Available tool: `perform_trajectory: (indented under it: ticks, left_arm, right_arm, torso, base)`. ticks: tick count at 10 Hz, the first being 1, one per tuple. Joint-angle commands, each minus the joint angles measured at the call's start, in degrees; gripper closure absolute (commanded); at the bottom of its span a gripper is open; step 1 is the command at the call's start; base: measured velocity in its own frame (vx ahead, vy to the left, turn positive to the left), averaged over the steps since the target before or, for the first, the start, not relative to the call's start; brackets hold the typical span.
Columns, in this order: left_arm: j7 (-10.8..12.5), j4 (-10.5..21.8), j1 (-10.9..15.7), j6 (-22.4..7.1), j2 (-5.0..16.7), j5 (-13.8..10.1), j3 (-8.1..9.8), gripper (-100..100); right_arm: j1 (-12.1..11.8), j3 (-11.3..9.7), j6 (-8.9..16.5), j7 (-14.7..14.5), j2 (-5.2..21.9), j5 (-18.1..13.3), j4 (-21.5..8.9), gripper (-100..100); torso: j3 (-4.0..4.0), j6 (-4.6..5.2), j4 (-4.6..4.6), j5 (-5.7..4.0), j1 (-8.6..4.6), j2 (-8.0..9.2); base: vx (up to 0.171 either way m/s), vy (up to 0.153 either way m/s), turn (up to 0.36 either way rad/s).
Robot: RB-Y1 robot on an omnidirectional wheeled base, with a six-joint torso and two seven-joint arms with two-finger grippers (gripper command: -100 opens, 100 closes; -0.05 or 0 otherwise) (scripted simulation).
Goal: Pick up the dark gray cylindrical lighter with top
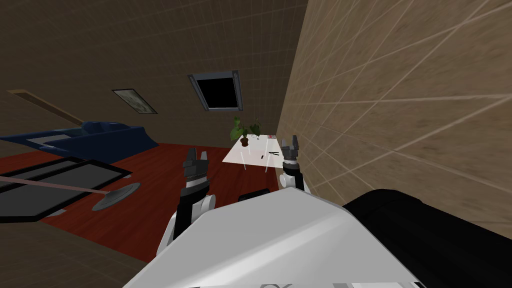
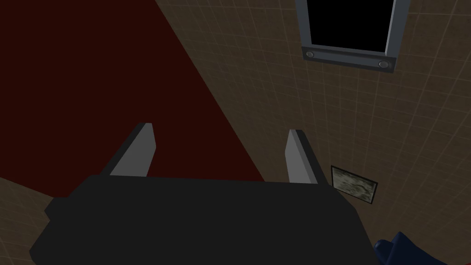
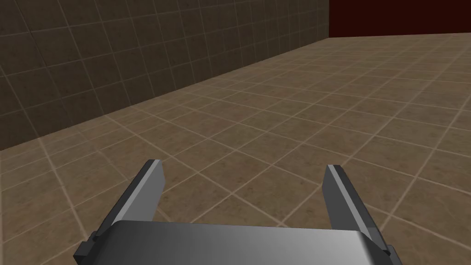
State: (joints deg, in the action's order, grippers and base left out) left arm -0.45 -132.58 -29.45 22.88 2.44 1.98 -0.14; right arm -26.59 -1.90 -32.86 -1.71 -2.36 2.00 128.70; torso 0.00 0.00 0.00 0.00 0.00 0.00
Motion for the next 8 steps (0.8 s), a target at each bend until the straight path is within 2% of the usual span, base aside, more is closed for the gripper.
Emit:
perform_trajectory:
  ticks: [1,3,6,7,8]
  left_arm:
    - [0.00,0.00,0.00,0.00,0.00,0.00,0.00,0]
    - [0.00,0.00,0.00,0.00,0.00,0.00,0.00,0]
    - [0.00,0.00,0.00,0.00,0.00,0.00,0.00,0]
    - [0.00,0.00,0.00,0.00,0.00,0.00,0.00,0]
    - [0.00,0.00,0.00,0.00,0.00,0.00,0.00,0]
  right_arm:
    - [0.93,-0.38,1.24,1.52,1.86,0.98,-1.48,-100]
    - [2.32,-0.89,3.15,3.77,3.85,2.41,-3.74,-100]
    - [5.42,-1.92,7.50,8.68,6.93,5.45,-8.31,-100]
    - [5.42,-1.92,7.50,8.71,6.93,5.45,-8.92,-100]
    - [6.69,-2.30,9.32,10.71,7.88,6.64,-11.10,-100]
  torso:
    - [0.00,0.00,0.00,0.00,0.00,0.00]
    - [-0.01,0.00,0.00,0.01,0.07,-0.01]
    - [0.00,0.00,0.00,0.02,0.11,0.01]
    - [-0.01,-0.01,-0.01,0.02,0.11,-0.02]
    - [-0.02,0.00,-0.01,0.02,0.07,-0.03]
  base:
    - [0.000,0.016,0.001]
    - [-0.003,0.029,-0.004]
    - [-0.005,0.033,-0.013]
    - [0.003,0.018,-0.003]
    - [0.001,0.013,-0.016]
